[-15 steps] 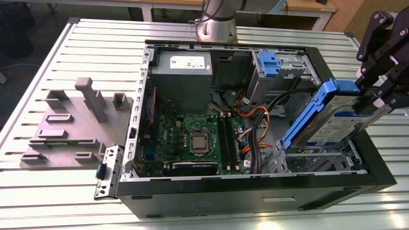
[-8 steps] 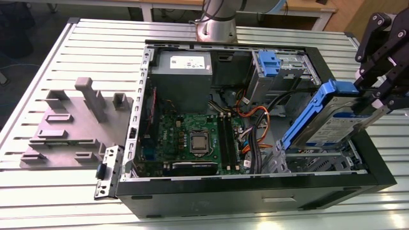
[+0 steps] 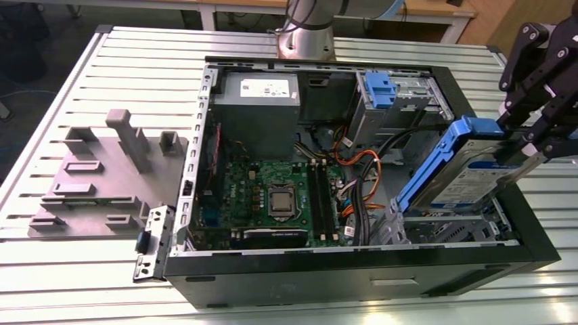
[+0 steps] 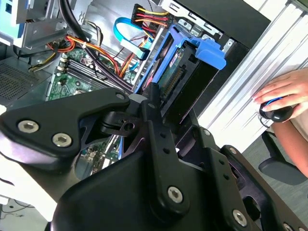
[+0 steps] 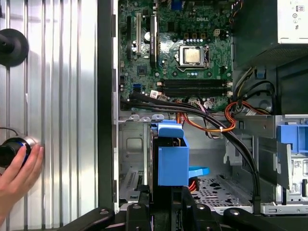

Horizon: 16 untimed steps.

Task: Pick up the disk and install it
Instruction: 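Insert the disk into the insertion slot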

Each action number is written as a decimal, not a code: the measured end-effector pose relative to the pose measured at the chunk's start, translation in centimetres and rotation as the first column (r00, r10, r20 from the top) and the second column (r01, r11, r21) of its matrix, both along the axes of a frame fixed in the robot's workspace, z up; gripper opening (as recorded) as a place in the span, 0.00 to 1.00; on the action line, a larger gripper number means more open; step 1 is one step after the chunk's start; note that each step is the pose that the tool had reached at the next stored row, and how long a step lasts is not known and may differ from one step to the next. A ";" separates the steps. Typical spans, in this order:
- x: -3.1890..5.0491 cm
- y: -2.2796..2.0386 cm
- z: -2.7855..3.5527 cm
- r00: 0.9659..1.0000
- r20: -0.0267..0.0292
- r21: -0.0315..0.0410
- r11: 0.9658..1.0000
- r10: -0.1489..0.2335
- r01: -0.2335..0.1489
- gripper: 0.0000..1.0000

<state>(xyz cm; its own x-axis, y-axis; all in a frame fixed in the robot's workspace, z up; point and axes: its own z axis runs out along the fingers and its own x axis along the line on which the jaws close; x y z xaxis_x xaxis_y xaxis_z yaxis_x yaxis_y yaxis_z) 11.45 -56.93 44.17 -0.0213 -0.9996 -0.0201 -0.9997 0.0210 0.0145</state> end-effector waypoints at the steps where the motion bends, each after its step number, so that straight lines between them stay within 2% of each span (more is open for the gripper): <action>1: -0.01 0.00 -0.07 1.000 0.000 0.000 1.000 0.000 0.000 0.35; 9: -0.04 0.00 -0.84 1.000 0.000 0.000 1.000 0.000 0.000 0.35; 16: -0.07 0.00 -2.10 1.000 0.000 -0.002 1.000 0.000 0.000 0.35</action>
<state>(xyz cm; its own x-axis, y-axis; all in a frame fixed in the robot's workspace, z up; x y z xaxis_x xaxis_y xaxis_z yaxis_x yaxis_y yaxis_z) 11.38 -56.93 42.06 -0.0213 -0.9996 -0.0183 -0.9997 0.0210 0.0140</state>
